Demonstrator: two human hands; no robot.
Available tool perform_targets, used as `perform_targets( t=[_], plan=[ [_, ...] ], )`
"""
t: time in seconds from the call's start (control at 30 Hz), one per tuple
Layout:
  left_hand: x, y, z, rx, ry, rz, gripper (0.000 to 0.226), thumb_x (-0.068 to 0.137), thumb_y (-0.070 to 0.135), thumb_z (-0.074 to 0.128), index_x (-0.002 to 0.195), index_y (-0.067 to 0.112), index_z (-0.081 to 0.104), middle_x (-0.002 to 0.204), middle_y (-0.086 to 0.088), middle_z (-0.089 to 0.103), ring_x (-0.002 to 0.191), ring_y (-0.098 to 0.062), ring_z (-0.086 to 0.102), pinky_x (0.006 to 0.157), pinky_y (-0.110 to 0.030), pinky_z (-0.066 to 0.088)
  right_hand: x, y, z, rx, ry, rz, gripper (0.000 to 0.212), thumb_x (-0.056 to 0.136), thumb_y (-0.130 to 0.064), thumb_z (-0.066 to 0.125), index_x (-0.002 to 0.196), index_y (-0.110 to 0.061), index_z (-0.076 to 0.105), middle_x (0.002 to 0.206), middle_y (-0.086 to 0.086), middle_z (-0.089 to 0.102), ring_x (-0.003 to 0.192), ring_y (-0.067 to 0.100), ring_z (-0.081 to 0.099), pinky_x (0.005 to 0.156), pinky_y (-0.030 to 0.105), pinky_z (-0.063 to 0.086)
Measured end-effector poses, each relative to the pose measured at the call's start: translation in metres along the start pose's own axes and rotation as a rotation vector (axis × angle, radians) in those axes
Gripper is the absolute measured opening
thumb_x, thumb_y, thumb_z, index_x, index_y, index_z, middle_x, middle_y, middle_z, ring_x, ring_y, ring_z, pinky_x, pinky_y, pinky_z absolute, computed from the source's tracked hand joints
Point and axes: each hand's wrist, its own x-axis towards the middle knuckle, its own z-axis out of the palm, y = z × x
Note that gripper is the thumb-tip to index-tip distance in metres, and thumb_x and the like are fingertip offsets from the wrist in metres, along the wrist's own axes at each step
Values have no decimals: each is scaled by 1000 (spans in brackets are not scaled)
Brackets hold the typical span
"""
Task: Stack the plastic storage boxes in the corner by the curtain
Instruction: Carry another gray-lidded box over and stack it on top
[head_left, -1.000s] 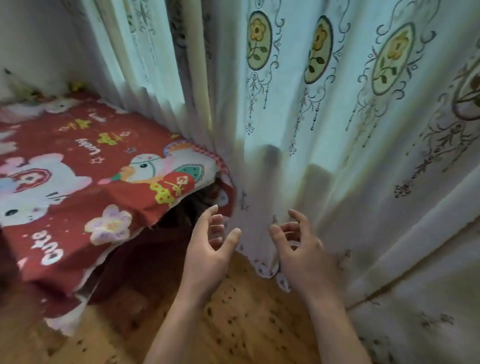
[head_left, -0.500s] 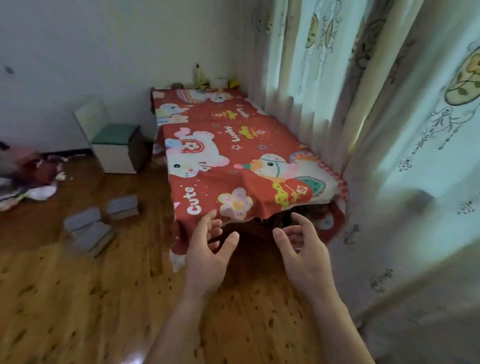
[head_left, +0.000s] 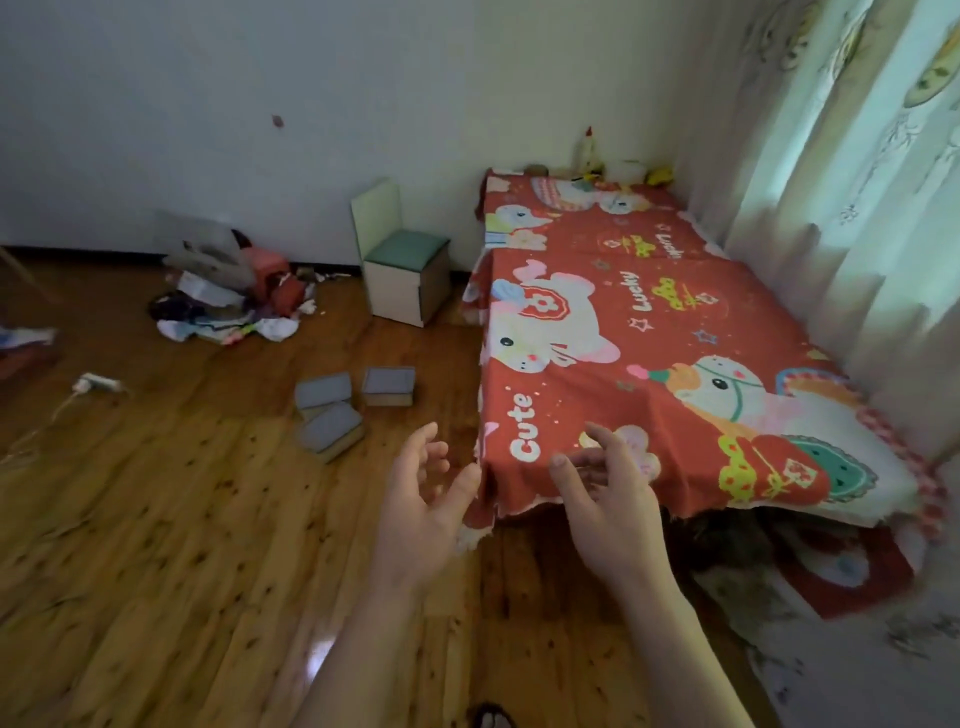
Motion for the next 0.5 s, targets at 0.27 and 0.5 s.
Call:
perform_targets(
  t=[0.27,0.5],
  plan=[
    [85,-5,10,24,58,-63,60,86,49,63,140,38,40,123,21,55,108,8,52,79,-12,40,85,7,42,32,-97,26,61,88,-61,58,140,-32,43,101,-24,59,92,-13,55,59,6,47],
    [141,-17,9,9,145,-118,57,87,47,64,139,39,42,122,22,56,108,8,53,80,-14,41,150,3,81,2,-177,-16,59,88,-62,56,139,-35,43,102,-28,57,89,-13,56,58,7,42]
  ],
)
